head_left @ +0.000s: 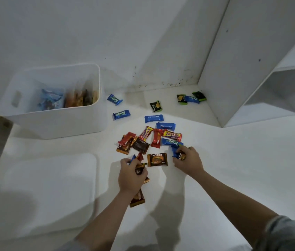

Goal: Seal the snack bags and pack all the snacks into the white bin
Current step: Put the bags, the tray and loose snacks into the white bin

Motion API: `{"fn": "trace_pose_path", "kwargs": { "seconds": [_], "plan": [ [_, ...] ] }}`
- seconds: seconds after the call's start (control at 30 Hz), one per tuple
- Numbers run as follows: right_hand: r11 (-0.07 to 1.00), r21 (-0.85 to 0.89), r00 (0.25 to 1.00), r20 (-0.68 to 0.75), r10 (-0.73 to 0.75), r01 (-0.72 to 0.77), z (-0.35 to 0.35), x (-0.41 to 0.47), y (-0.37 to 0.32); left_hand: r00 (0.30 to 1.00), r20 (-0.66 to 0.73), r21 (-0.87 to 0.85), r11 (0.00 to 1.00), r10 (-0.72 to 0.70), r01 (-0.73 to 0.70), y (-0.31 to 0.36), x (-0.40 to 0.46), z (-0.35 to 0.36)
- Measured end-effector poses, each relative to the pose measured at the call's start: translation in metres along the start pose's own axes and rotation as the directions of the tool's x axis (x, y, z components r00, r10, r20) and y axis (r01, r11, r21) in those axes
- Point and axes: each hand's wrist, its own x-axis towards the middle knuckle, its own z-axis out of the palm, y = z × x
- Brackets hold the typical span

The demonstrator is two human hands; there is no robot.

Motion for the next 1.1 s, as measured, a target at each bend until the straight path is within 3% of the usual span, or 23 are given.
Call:
{"fn": "trace_pose_path", "kwargs": {
  "seconds": [0.13, 0.27, 0.37, 0.5, 0.6, 0.73, 0.83, 0.93, 1.0, 1.1],
  "plan": [
    [0.92, 0.382, 0.99, -0.065, 0.125, -0.091, -0.002, -0.017, -0.056, 0.996, -0.029, -0.289, 0.955, -0.082, 0.07, -0.002, 0.002, -0.043],
    [0.716, 0.685, 0.986, 0.021, 0.166, -0.135, -0.002, -0.026, -0.145, 0.987, -0.1, -0.453, 0.889, -0.123, 0.064, -0.005, 0.024, -0.1],
    [0.587, 0.797, 0.989, 0.093, 0.111, -0.14, -0.001, -0.021, -0.215, 0.973, -0.198, -0.511, 0.859, -0.122, 0.004, -0.013, 0.055, -0.148],
    [0.469, 0.87, 0.988, 0.141, 0.06, -0.152, 0.005, 0.002, -0.303, 0.94, -0.322, -0.525, 0.848, -0.112, -0.079, -0.015, 0.102, -0.222],
    [0.484, 0.831, 0.961, 0.263, 0.089, -0.273, 0.012, 0.03, -0.355, 0.927, -0.331, -0.542, 0.839, -0.178, -0.032, -0.01, 0.143, -0.269],
    [0.459, 0.771, 0.895, 0.412, 0.17, -0.442, 0.026, 0.064, -0.399, 0.937, -0.178, -0.511, 0.842, -0.301, 0.174, -0.007, 0.191, -0.304],
    [0.486, 0.724, 0.859, 0.497, 0.124, -0.489, 0.031, 0.08, -0.411, 0.936, 0.057, -0.54, 0.778, -0.346, 0.321, -0.001, 0.21, -0.314],
    [0.424, 0.734, 0.831, 0.55, 0.086, -0.53, 0.035, 0.098, -0.409, 0.93, 0.129, -0.587, 0.73, -0.343, 0.351, -0.002, 0.217, -0.31],
    [0.343, 0.771, 0.839, 0.532, 0.115, -0.536, 0.036, 0.104, -0.405, 0.934, 0.059, -0.578, 0.751, -0.352, 0.319, -0.007, 0.217, -0.302],
    [0.35, 0.843, 0.912, 0.367, 0.182, -0.409, 0.027, 0.089, -0.397, 0.947, -0.205, -0.505, 0.855, -0.248, 0.115, -0.013, 0.196, -0.283]
  ]
}}
